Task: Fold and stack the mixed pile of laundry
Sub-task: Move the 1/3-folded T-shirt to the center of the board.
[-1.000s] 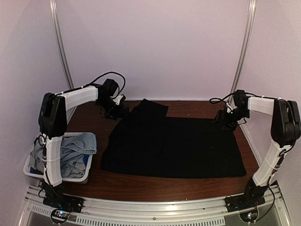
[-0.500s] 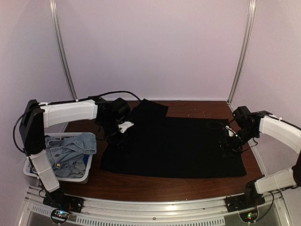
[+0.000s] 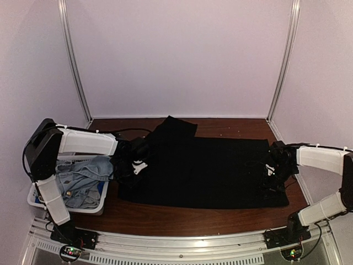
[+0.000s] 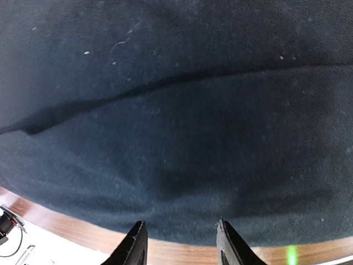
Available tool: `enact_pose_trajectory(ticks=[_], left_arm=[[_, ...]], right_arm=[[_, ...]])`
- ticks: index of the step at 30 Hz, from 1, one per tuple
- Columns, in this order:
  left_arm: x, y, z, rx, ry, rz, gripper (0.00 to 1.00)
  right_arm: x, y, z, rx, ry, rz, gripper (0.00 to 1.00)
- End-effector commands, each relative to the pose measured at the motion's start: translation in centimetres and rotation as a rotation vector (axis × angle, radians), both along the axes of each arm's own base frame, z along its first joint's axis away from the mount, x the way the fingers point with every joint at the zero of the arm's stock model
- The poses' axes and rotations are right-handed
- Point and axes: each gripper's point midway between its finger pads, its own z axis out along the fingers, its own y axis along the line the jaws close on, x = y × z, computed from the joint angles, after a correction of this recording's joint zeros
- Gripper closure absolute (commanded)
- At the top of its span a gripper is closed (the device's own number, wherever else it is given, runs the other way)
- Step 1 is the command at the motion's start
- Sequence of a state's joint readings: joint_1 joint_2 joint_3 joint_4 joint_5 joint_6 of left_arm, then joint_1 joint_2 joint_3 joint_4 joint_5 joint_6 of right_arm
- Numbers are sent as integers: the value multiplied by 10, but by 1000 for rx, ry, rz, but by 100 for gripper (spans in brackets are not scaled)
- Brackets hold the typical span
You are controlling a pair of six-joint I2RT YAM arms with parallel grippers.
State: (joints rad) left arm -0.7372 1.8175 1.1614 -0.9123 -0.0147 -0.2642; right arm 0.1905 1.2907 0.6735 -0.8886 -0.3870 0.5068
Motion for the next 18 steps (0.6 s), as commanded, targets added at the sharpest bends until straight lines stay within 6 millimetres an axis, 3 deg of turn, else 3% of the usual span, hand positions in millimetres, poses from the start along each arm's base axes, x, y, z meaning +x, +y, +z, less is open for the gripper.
enact_pose_trajectory(ticks=[1,5,12,18], left_arm=[[-14,5,-16,46,8,-3,75],[-36,2,-22,68,34,-26,76],[-72,-4,-24,105,69,-73,76],[-98,18,-27,155,108,-70,76]], right_arm=[[0,-5,-11,-41,22,-22,57],[-24,-7,-21,-38,100,-38,62],[-45,1,-16,-16,153,-124,65],[-60,4,-8,0,193,-156,66]])
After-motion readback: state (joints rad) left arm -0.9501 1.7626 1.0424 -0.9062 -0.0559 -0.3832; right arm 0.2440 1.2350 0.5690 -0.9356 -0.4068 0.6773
